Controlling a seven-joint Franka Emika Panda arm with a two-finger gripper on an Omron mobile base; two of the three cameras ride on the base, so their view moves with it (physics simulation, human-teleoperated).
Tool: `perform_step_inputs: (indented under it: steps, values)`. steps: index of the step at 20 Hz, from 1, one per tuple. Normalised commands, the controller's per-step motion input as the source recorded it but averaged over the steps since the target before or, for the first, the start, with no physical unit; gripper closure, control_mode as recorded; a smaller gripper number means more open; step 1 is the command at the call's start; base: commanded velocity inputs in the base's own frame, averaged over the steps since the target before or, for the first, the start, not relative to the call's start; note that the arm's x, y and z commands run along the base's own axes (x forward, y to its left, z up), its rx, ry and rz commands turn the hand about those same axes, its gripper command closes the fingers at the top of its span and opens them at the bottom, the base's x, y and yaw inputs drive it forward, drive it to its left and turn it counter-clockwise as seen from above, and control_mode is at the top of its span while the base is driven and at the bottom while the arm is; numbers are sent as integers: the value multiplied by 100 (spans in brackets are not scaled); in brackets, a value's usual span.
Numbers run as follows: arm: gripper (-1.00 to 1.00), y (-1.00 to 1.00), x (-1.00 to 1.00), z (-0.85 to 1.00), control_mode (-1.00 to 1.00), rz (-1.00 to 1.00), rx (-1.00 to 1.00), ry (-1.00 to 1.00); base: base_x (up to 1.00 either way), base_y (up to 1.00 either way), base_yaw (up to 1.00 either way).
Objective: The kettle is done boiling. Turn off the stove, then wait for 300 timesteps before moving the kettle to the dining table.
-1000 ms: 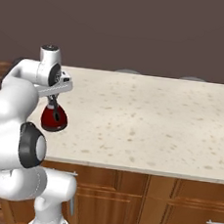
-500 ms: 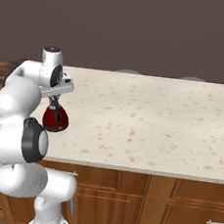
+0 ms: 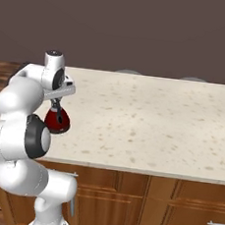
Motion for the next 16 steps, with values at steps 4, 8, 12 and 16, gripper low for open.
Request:
perform_step_inputs:
  steps: [4,8,12,16]
  values:
    - [100,0,9,-15,-100,0,0,0,0,0,0]
    - [100,0,5,-11,-100,0,0,0,0,0,0]
    - [100,0,2,-12,-100,0,0,0,0,0,0]
    - [100,0,1,-13,-100,0,0,0,0,0,0]
